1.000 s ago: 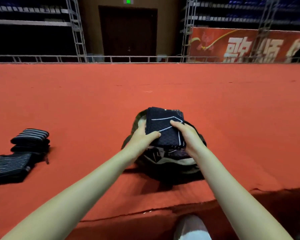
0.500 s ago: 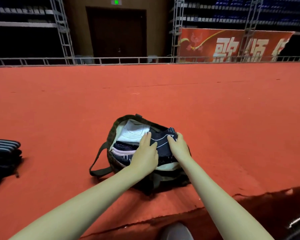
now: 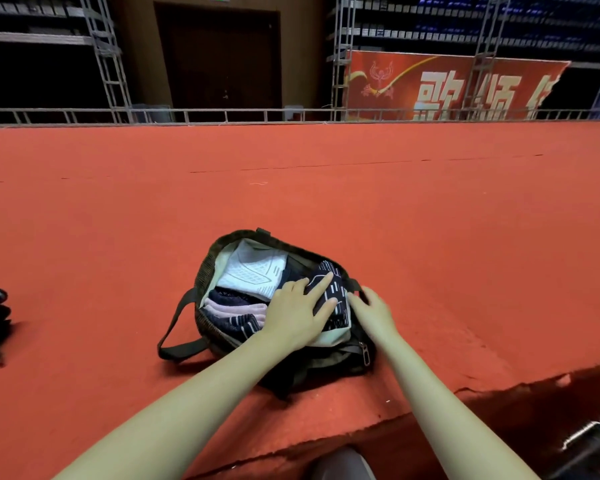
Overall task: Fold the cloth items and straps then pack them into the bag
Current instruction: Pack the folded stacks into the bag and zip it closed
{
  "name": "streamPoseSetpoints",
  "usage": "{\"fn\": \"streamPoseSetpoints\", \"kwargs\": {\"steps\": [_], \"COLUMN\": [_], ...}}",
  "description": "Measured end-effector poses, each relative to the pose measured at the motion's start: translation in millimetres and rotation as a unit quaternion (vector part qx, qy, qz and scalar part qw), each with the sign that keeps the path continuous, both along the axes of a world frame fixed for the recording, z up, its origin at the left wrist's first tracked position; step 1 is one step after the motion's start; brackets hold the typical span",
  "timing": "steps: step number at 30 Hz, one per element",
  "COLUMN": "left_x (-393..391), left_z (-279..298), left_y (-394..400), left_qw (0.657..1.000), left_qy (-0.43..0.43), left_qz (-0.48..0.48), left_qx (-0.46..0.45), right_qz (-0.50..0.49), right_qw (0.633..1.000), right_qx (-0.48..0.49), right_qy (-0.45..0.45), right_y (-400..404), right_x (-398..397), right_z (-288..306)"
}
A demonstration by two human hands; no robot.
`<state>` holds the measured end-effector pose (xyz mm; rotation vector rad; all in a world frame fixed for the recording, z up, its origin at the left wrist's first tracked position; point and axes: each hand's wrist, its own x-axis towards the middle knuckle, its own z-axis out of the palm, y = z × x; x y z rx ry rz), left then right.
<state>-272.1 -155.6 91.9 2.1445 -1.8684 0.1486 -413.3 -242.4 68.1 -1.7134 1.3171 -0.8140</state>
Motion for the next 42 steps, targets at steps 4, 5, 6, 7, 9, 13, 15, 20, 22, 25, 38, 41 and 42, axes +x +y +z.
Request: {"fn": "streamPoseSetpoints", "kwargs": {"steps": [4, 5, 6, 7, 9, 13, 15, 20, 22, 25, 38, 41, 42], "left_x": [-3.0, -3.8, -4.2, -3.6, -1.2, -1.8, 2.9, 40.7, 62.1, 106.2, 317.1, 357.6, 368.6], "left_z": [-0.2, -0.3, -0.3, -1.2, -2.3, 0.1, 3.6, 23.9, 33.7, 41.2, 4.2, -7.9, -9.9], "left_y": [-0.1, 0.6, 1.0, 1.3, 1.7, -2.4, -5.1, 27.1, 54.7, 95.8, 286.4, 315.9, 322.4], "left_qw": [1.000, 1.000, 1.000, 1.000, 1.000, 0.998, 0.999, 0.945, 0.924, 0.919, 0.863, 0.823, 0.807], "left_qy": [0.000, -0.001, -0.003, -0.007, -0.022, -0.047, -0.013, 0.285, 0.332, 0.323, 0.243, 0.223, 0.232], "left_qz": [0.006, 0.008, 0.008, 0.007, 0.002, 0.007, -0.012, -0.137, -0.089, -0.042, 0.372, 0.479, 0.503], "left_qx": [0.014, 0.014, 0.012, 0.010, 0.007, 0.028, 0.049, -0.082, -0.166, -0.220, -0.240, -0.210, -0.203], "right_qz": [0.028, 0.022, 0.019, 0.019, 0.009, 0.002, -0.008, -0.085, -0.054, 0.051, 0.364, 0.368, 0.366], "right_qw": [0.995, 0.995, 0.995, 0.995, 0.993, 0.989, 0.990, 0.975, 0.954, 0.924, 0.926, 0.929, 0.930], "right_qx": [0.051, 0.040, 0.036, 0.031, 0.020, 0.003, -0.009, -0.204, -0.295, -0.378, -0.054, 0.001, 0.026], "right_qy": [-0.081, -0.085, -0.089, -0.095, -0.118, -0.148, -0.143, 0.001, -0.005, -0.023, -0.086, -0.050, -0.040], "right_y": [3.8, 2.7, 1.5, 0.5, -1.4, 4.2, 8.6, 30.3, 49.7, 82.2, 242.0, 259.1, 262.7], "right_x": [-14.1, -16.0, -16.9, -17.3, -19.0, -21.3, -19.8, -12.0, 4.4, 45.1, 300.8, 351.3, 367.1], "right_z": [-6.6, -5.1, -2.2, 2.9, 14.2, 26.4, 25.0, 31.9, 40.5, 49.9, -16.2, -25.4, -27.1]}}
